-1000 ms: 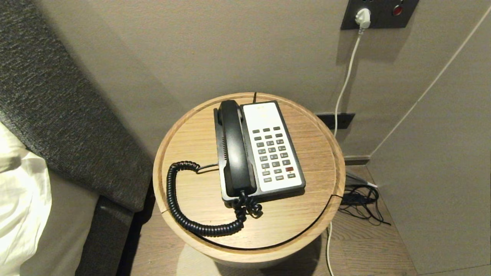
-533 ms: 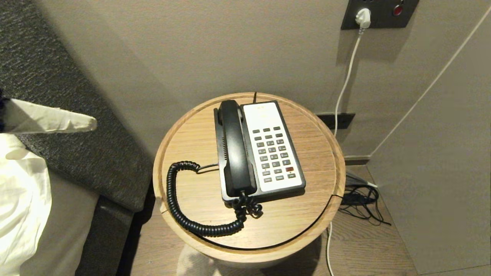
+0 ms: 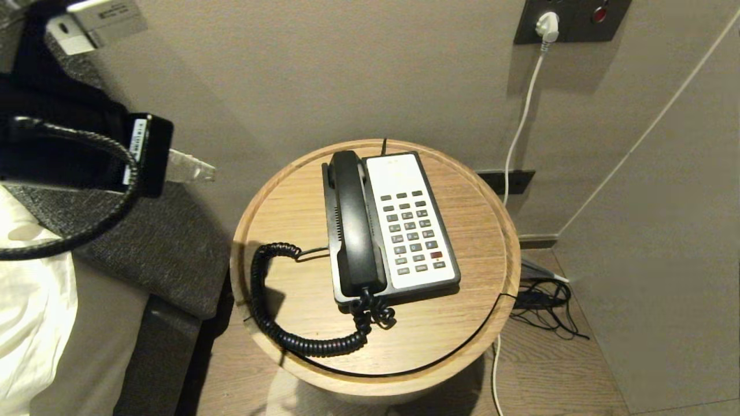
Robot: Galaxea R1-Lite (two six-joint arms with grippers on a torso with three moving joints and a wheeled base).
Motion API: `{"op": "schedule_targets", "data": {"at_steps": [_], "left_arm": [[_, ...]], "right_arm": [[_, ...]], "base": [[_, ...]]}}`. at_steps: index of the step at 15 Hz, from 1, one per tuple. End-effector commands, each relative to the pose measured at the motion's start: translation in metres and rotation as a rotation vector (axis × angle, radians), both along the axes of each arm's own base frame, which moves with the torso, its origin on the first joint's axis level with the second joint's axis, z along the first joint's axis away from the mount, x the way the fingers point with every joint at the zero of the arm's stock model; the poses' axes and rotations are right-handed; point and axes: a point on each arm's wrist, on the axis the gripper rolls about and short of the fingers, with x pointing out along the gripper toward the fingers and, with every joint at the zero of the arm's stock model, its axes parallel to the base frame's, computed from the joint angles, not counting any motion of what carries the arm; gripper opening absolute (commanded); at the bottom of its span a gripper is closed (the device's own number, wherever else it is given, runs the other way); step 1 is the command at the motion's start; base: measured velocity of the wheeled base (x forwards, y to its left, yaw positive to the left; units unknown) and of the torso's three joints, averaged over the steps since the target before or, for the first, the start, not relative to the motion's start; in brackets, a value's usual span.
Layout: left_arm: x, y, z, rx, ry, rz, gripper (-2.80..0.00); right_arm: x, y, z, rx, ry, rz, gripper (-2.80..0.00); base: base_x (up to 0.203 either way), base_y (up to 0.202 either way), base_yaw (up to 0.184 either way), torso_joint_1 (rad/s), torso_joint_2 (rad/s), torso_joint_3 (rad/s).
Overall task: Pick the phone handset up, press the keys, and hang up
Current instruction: Pick up the desk phone handset
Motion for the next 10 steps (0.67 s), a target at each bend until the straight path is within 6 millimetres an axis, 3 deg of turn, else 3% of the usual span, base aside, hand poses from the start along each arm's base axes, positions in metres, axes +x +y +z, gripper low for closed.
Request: {"op": "schedule_targets", "data": {"at_steps": [1, 6, 10], "left_arm": [[0.017, -0.024, -0.007, 0.023, 0.034, -0.047, -2.80], [0.016, -0.082, -0.017, 0.050, 0.064, -0.219, -2.80], [0.025, -0.109, -0.029, 0.114, 0.067, -0.212, -2.80]], "right_arm": [[0.000, 0.000, 0.000, 0.000, -0.002, 0.001, -2.80], [0.000, 0.000, 0.000, 0.000, -0.002, 0.001, -2.80], [0.000, 0.000, 0.000, 0.000, -0.002, 0.001, -2.80]], "base": [[0.000, 0.000, 0.000, 0.000, 0.00, 0.000], [0.000, 0.000, 0.000, 0.000, 0.00, 0.000], [0.000, 0.000, 0.000, 0.000, 0.00, 0.000]]}}
